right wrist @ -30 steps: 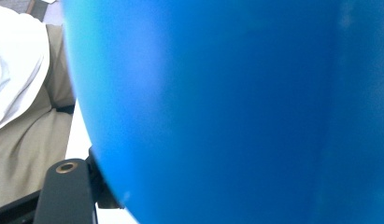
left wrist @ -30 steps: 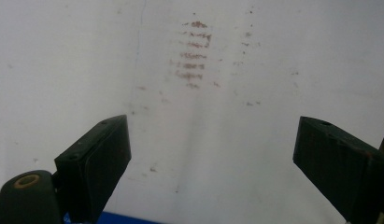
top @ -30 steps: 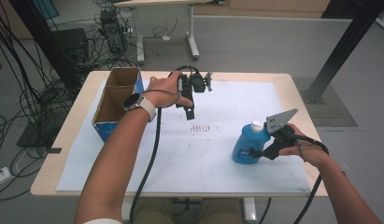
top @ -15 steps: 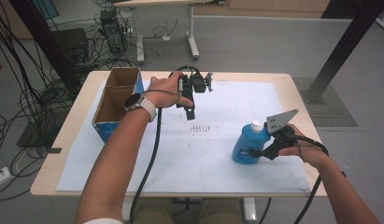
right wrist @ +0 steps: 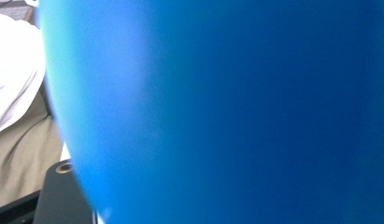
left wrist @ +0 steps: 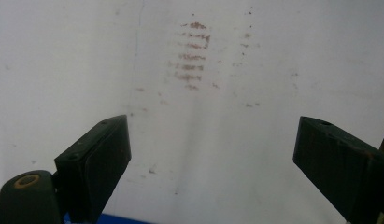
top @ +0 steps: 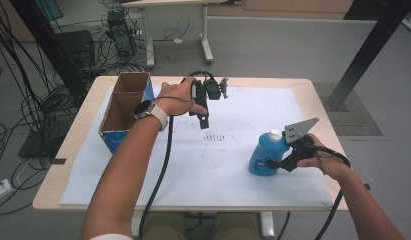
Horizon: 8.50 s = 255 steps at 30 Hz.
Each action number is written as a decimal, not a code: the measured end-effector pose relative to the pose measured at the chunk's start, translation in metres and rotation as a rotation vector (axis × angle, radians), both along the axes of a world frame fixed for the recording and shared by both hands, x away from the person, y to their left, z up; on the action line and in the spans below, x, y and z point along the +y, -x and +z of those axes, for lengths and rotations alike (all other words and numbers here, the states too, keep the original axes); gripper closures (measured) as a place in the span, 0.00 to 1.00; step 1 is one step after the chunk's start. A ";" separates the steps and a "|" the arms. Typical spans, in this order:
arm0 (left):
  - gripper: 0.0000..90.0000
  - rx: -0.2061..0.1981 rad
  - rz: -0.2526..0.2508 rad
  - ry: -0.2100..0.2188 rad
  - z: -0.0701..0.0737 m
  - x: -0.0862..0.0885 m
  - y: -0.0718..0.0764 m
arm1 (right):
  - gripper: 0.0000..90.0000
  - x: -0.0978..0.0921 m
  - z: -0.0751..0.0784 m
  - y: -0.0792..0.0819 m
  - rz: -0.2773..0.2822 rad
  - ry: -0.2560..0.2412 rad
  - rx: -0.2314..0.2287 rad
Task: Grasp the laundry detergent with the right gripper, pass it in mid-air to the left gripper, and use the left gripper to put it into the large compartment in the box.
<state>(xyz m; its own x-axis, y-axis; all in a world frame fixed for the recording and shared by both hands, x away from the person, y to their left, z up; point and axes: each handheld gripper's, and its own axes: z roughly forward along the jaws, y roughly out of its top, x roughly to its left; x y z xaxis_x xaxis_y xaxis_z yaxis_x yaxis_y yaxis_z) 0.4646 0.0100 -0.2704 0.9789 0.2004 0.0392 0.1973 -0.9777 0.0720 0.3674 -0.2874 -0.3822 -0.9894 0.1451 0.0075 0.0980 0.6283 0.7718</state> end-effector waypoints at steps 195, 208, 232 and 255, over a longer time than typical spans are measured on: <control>0.13 0.015 0.015 -0.019 -0.003 0.006 0.006 | 0.49 -0.003 -0.017 0.000 0.025 -0.083 -0.020; 0.13 0.014 0.013 -0.016 -0.003 0.005 0.007 | 0.49 -0.002 -0.017 0.001 0.023 -0.084 -0.022; 0.13 0.010 0.008 -0.013 -0.003 0.004 0.007 | 0.49 -0.002 -0.017 0.001 0.025 -0.081 -0.022; 0.13 0.009 0.011 -0.009 -0.003 0.005 0.008 | 0.48 -0.002 -0.017 0.000 0.024 -0.081 -0.019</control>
